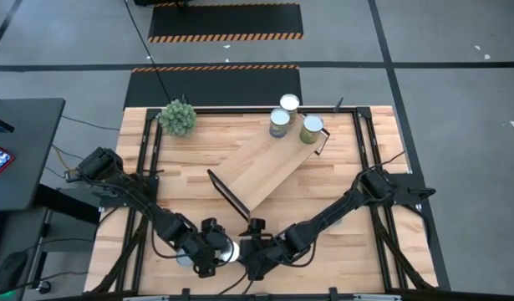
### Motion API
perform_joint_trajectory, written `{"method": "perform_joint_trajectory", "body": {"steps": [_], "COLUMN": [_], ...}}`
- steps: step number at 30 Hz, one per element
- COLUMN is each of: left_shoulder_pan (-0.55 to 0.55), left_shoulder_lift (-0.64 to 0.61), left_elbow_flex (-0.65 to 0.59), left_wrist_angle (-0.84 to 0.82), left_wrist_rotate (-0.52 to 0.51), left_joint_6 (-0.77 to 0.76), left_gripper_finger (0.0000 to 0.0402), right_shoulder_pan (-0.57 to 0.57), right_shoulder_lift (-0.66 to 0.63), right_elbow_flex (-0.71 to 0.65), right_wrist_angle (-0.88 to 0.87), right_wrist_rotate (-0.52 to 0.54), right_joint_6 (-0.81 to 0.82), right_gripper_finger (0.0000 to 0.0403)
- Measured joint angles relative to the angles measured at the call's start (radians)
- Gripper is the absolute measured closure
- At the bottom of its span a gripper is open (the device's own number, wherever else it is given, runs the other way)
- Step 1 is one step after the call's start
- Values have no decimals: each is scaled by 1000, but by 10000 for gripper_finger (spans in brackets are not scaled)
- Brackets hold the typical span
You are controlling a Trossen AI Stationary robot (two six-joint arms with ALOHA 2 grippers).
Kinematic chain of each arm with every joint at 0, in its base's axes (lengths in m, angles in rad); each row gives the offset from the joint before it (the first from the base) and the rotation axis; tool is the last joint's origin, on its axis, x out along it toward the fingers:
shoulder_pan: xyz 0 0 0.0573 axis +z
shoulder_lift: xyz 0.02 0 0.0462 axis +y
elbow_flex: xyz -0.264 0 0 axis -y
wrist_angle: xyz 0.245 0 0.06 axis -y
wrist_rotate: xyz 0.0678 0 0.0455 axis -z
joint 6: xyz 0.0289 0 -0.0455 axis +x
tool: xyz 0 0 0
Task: Pick and place cans onto a shelf
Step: Put the canned carrots on the shelf
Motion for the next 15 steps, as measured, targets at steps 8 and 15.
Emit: {"method": "perform_joint_trajectory", "body": {"steps": [8,15], "left_shoulder_pan": [0,0], "left_shoulder_lift": [0,0], "left_elbow_flex": [0,0], "left_wrist_angle": [5,21], "left_wrist_rotate": [-4,-61], "left_joint_6": [74,112], "left_gripper_finger": [109,109], "right_shoulder_pan": [0,3], "right_shoulder_lift": [0,0], "right_elbow_flex": [-54,-124], "right_wrist_angle": [20,137], "right_wrist_rotate": [-20,-73], "right_joint_6": [33,63], "right_gripper_finger": [29,29]}}
